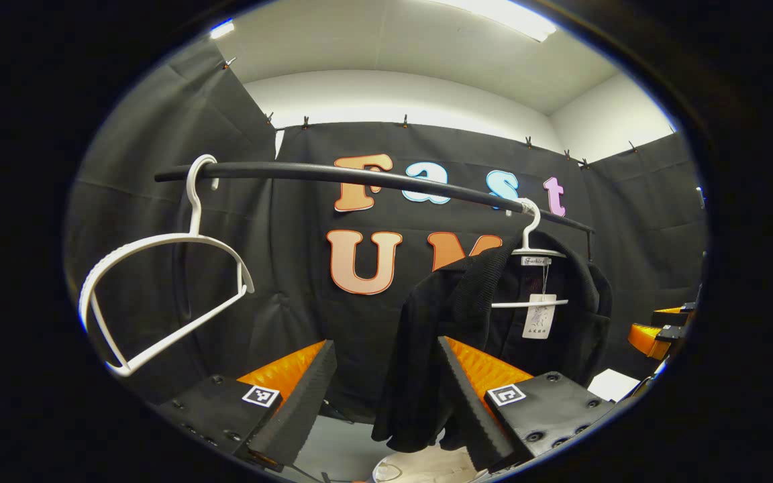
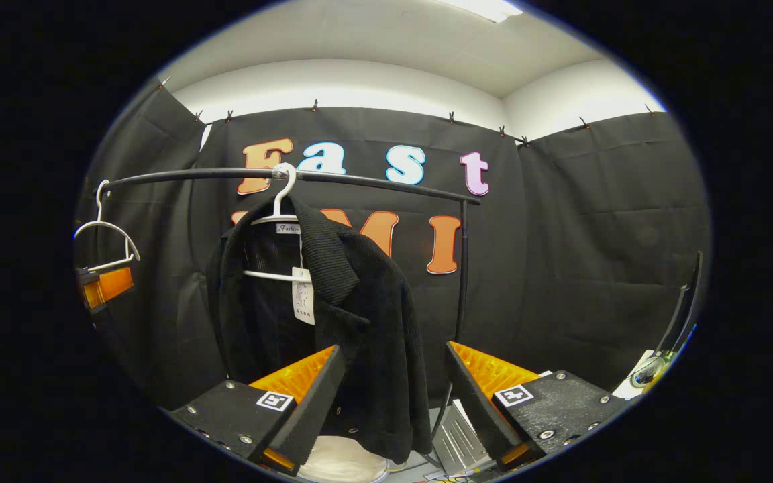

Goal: Grasp the clothes on the hanger with both hands and then place them into the laundry hamper below.

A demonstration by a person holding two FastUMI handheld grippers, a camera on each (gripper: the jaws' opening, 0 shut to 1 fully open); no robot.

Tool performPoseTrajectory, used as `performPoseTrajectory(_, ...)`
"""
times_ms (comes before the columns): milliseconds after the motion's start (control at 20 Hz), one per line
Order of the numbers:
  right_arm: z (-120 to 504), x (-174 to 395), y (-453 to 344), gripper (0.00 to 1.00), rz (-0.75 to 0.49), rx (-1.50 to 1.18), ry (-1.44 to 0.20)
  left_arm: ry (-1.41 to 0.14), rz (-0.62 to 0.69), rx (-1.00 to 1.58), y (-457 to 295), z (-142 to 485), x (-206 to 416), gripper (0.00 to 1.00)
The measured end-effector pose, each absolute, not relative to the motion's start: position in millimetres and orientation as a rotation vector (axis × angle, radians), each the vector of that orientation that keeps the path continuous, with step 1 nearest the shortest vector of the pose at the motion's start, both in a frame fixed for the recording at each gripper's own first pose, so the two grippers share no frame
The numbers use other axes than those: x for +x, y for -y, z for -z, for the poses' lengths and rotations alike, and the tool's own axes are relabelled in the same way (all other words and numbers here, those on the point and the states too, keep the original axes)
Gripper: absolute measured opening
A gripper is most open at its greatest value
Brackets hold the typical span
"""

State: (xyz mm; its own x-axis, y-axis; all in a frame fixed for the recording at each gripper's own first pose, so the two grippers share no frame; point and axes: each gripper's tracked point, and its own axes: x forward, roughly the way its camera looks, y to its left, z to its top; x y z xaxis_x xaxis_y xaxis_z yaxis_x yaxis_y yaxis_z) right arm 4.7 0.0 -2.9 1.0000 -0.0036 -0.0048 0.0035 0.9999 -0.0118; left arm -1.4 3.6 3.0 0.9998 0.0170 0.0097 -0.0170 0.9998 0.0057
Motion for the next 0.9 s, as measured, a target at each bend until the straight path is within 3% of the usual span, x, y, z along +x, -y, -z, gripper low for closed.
performPoseTrajectory(900, 52, 38, -29, 0.93, -0.045, 0.033, -0.113, -0.015, -0.029, 0.022, -12, 5, -2, 0.93)
